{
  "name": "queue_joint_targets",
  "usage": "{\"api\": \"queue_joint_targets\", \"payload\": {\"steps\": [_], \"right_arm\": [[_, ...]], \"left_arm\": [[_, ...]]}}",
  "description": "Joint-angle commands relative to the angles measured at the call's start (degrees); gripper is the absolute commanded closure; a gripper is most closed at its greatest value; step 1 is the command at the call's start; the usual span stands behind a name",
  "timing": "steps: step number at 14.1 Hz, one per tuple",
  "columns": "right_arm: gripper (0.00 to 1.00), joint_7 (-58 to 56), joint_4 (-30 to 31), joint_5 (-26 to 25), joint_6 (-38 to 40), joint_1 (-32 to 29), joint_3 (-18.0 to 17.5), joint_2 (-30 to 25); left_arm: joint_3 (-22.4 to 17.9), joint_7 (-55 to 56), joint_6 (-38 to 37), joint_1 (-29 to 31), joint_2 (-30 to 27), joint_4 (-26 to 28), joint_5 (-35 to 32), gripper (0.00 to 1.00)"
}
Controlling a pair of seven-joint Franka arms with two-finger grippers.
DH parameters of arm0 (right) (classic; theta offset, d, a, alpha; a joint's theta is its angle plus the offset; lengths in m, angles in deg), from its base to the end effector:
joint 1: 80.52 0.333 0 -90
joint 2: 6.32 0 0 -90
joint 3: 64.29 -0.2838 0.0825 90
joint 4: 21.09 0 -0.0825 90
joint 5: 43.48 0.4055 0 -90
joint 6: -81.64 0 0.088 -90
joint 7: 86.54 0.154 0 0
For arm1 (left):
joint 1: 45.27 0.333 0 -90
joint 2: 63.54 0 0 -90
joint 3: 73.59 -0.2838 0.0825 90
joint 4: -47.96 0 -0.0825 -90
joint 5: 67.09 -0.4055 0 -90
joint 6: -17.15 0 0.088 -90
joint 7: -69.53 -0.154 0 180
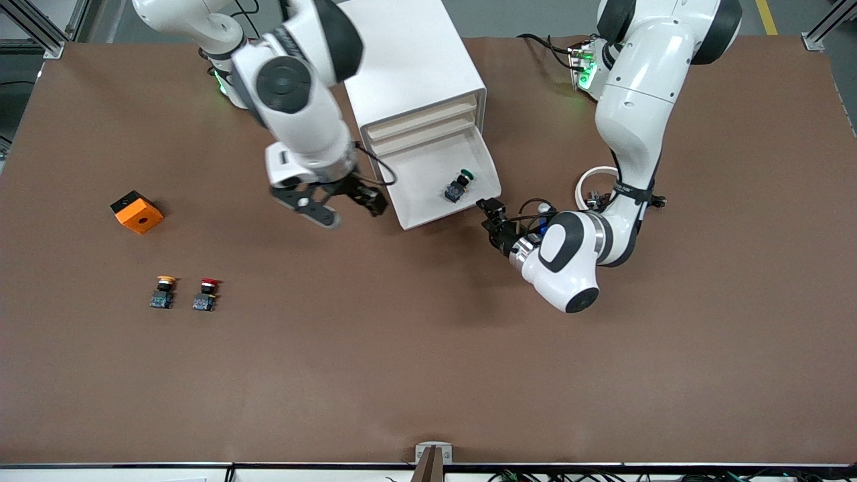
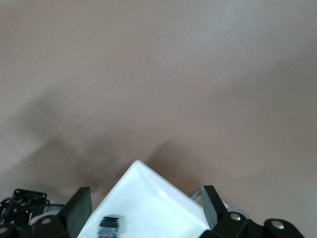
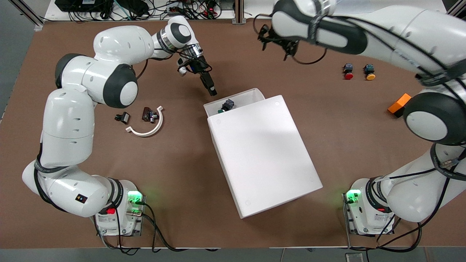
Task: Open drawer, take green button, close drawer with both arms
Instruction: 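Lower the right gripper onto the green button while the left gripper releases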
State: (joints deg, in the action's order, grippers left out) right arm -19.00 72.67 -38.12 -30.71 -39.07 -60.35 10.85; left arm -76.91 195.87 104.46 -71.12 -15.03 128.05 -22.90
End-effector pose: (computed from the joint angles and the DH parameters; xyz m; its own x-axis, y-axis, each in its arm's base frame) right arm 0.5179 0.4137 0.3609 0.8492 -0.5254 -0.0526 -0.5277 -0.8481 -0.0484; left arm 0.5348 -0.3448 0.1278 -0.4930 0.8696 -0.0287 0.4996 0.2560 -0.8276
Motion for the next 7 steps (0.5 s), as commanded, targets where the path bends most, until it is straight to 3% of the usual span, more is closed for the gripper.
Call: {"api": "queue_joint_targets", "payload": {"steps": [1,4,7], "right_arm": [[0.00,4.1,-1.3,0.3,-3.8,3.2,0.8,4.3],[0.00,6.4,-1.9,0.4,-8.3,6.4,0.7,8.4],[0.00,9.5,-3.9,0.4,-9.0,8.6,0.7,12.4]], "left_arm": [[-0.8,0.6,-0.6,0.6,-0.9,-3.8,-3.7,0.00],[-3.3,-0.1,-0.5,2.4,-1.7,-7.3,-6.4,0.00],[-7.3,-9.0,-0.5,4.6,-5.2,-7.8,-6.7,0.00]]}}
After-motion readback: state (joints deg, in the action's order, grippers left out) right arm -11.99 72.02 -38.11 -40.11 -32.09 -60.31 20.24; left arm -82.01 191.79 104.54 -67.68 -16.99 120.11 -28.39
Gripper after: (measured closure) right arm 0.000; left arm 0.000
